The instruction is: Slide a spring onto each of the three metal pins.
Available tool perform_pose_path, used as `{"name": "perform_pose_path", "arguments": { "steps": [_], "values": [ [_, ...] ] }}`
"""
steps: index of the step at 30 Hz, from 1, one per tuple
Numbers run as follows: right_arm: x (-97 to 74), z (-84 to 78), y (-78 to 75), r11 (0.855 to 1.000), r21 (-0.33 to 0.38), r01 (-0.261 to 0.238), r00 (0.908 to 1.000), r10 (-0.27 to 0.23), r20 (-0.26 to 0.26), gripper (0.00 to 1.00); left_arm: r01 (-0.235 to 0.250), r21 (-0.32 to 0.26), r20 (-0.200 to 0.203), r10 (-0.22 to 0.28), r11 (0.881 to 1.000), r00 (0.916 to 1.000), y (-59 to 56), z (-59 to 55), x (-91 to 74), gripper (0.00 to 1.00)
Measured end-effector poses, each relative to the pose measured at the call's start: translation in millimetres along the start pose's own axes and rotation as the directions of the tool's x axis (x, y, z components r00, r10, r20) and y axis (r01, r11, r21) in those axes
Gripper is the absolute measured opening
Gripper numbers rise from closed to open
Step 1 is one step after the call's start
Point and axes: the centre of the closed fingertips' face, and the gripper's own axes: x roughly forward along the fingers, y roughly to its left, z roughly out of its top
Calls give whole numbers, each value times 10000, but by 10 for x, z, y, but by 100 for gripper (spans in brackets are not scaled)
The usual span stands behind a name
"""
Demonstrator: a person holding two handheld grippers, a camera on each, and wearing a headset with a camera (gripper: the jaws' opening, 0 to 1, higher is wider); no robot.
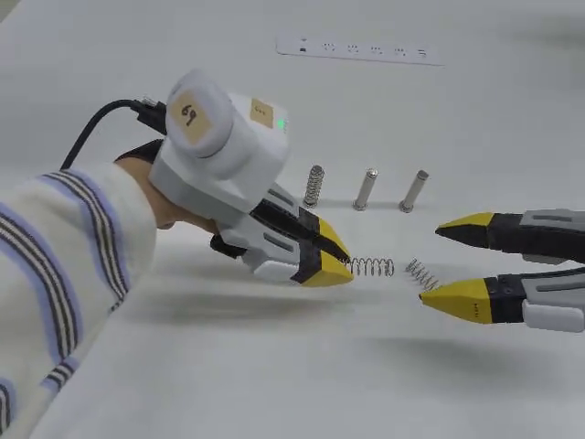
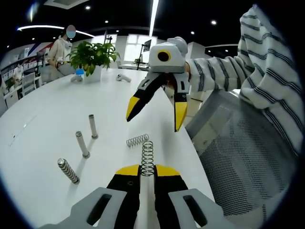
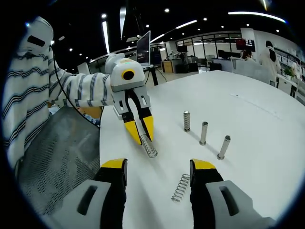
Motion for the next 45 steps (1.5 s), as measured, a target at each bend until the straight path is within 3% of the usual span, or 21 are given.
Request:
{"name": "perform_pose_path", "arguments": {
  "steps": [17,23,29,37,45],
  "values": [
    [166,45,212,9916,-236,-1268,9919,1268,-40,23,418,117,154,-420,9991,9990,-105,106,-25,3],
    [198,30,219,9911,-200,-1315,9913,1314,-61,21,567,139,88,-569,9983,9983,-135,85,-13,3],
    [208,15,267,9868,-189,-1609,9869,1607,-104,12,649,155,47,-650,9978,9979,-150,79,-7,3],
    [211,27,279,9837,-55,-1800,9837,1799,-36,10,786,52,341,-787,9969,9963,-176,144,-17,3],
    [205,10,302,9806,183,-1950,9805,1954,-222,9,843,43,309,-844,9964,9960,-189,137,4,2]
  ]
}}
